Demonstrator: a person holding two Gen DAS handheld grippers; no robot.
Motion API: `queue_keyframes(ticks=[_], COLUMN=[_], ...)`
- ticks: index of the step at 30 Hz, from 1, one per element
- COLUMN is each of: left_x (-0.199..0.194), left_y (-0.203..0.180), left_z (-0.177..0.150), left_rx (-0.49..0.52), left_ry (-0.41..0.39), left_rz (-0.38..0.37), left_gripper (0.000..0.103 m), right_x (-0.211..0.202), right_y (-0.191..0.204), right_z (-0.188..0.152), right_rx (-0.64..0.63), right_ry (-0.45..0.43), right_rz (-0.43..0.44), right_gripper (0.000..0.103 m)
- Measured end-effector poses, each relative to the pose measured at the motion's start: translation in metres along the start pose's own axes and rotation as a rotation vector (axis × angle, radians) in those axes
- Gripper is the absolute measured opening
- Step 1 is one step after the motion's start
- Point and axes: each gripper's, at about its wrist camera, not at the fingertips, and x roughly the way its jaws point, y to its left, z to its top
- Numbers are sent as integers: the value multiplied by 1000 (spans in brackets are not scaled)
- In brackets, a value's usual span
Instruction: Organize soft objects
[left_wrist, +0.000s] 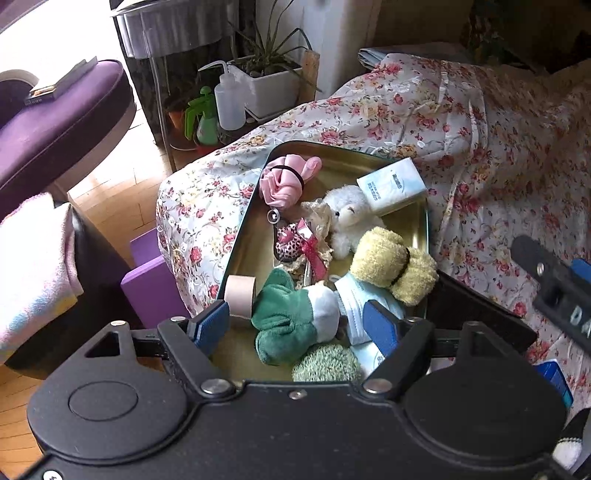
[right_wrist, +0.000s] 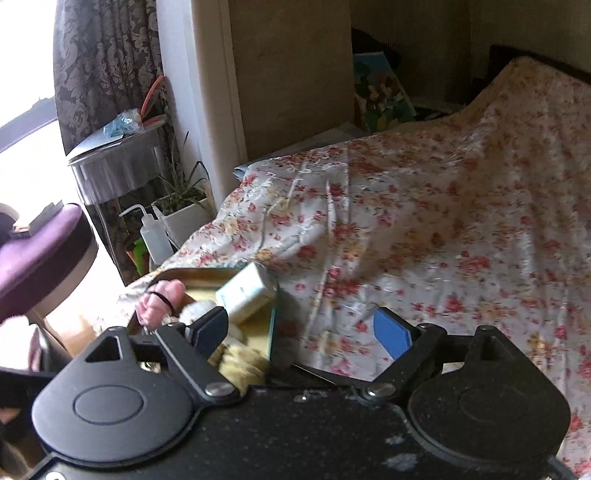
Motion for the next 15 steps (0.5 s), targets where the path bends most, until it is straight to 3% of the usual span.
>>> queue_keyframes(ticks=[6,15], left_x=[-5,-1], left_y=[1,-1], left_z=[-19,-57], left_rx=[-31,-46], left_ry=[-44,-113], left_rz=[49,123], left_gripper=[75,75], right_x=[-11,-10], right_y=[-9,-21], right_z=[-25,-52], right_rx=[-29,-17], right_ry=[-2,67], right_rz=[0,40], right_gripper=[89,94])
